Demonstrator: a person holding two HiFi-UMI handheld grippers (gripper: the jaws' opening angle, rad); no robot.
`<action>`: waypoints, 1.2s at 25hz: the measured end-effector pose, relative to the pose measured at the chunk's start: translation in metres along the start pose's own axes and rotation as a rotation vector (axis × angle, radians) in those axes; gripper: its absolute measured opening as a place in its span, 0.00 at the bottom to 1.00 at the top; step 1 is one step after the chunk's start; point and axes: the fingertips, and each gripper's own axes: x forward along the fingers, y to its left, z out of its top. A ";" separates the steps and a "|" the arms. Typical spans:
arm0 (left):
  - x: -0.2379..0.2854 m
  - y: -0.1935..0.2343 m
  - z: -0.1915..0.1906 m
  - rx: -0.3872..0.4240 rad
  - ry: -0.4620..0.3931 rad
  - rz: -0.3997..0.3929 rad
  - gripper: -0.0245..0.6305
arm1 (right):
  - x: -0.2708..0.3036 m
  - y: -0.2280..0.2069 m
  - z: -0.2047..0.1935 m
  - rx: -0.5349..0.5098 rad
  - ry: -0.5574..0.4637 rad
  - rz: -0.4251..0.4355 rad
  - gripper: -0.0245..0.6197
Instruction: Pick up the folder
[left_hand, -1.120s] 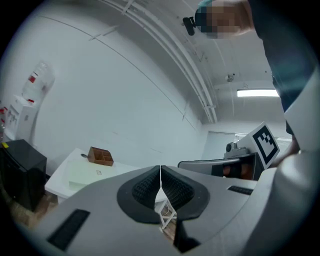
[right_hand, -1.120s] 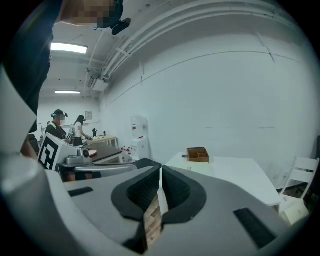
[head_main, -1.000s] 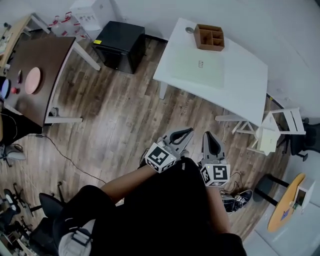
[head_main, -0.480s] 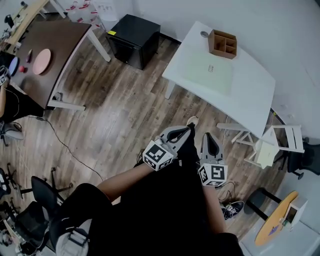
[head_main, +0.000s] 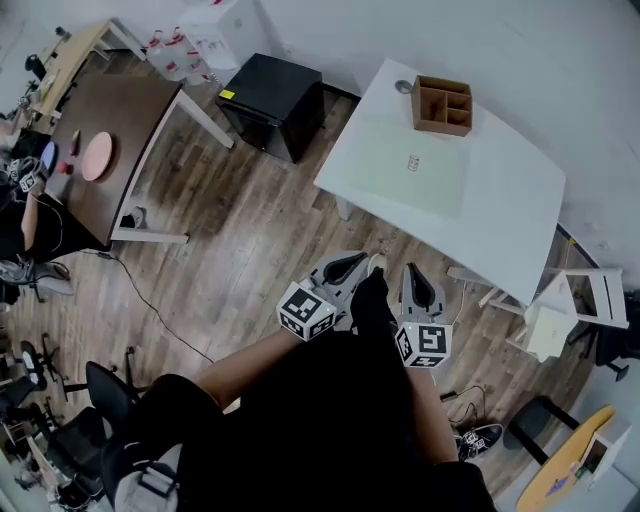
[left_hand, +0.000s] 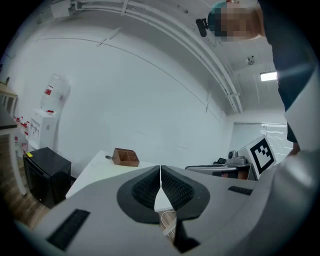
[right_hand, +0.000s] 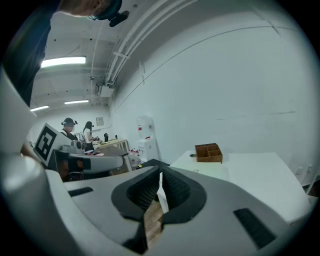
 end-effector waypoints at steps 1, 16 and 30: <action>0.012 0.005 0.003 0.003 0.004 0.008 0.06 | 0.008 -0.009 0.005 0.007 -0.005 0.004 0.10; 0.142 0.079 0.016 0.018 0.079 0.161 0.06 | 0.106 -0.160 0.022 0.038 0.089 0.039 0.10; 0.194 0.177 0.003 -0.045 0.151 0.298 0.07 | 0.187 -0.228 -0.008 0.103 0.214 0.087 0.10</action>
